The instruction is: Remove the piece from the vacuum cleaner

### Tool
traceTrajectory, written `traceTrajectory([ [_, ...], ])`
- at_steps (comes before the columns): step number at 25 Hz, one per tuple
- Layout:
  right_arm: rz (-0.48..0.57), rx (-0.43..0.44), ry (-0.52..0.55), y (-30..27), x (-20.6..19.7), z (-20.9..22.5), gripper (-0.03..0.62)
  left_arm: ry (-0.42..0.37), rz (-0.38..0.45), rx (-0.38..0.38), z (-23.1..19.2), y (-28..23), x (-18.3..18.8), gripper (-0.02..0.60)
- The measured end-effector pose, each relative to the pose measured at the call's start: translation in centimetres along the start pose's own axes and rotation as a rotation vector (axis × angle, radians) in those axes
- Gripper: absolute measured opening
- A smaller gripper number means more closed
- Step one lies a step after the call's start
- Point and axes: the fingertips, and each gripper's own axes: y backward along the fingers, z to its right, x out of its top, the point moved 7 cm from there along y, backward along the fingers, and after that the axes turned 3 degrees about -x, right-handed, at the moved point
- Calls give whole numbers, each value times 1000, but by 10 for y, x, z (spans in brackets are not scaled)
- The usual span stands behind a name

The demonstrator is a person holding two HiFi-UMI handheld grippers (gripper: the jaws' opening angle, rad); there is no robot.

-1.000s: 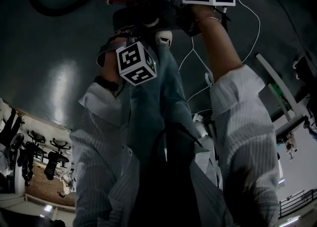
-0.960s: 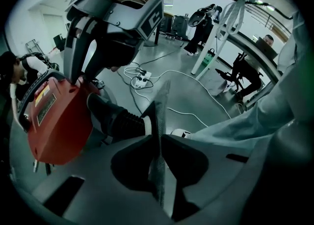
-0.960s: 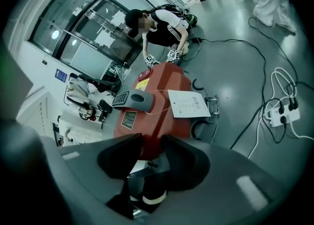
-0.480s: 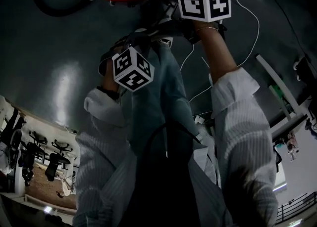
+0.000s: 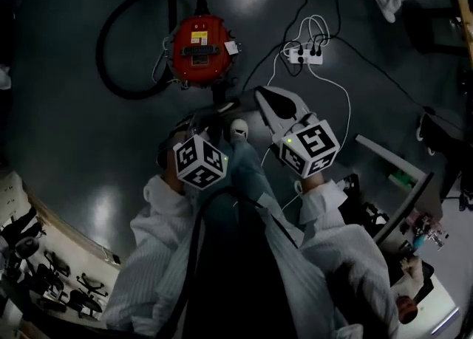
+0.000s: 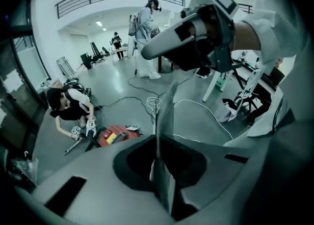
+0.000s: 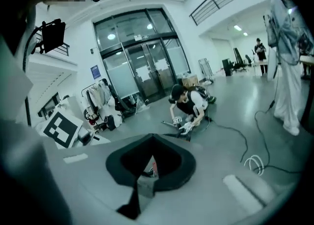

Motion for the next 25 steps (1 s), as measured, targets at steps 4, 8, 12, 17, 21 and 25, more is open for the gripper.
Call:
traceTrajectory([
  [4,102,-87,116,62,66,-39,2,69,77,63,0,77,41,28],
  [8,189,-119,138,94,100,-71,2,128,170,114,3,129,67,28],
  [12,223,-94,142,109,112,-93,2,131,238,153,9,156,89,28],
  [17,225,-73,130,107,114,-96,0,103,258,183,4,165,98,29],
  [21,237,-70,138,108,120,-96,0,96,252,202,0,171,99,28],
  [25,239,-66,139,107,123,-97,0,98,255,201,-2,175,98,28],
])
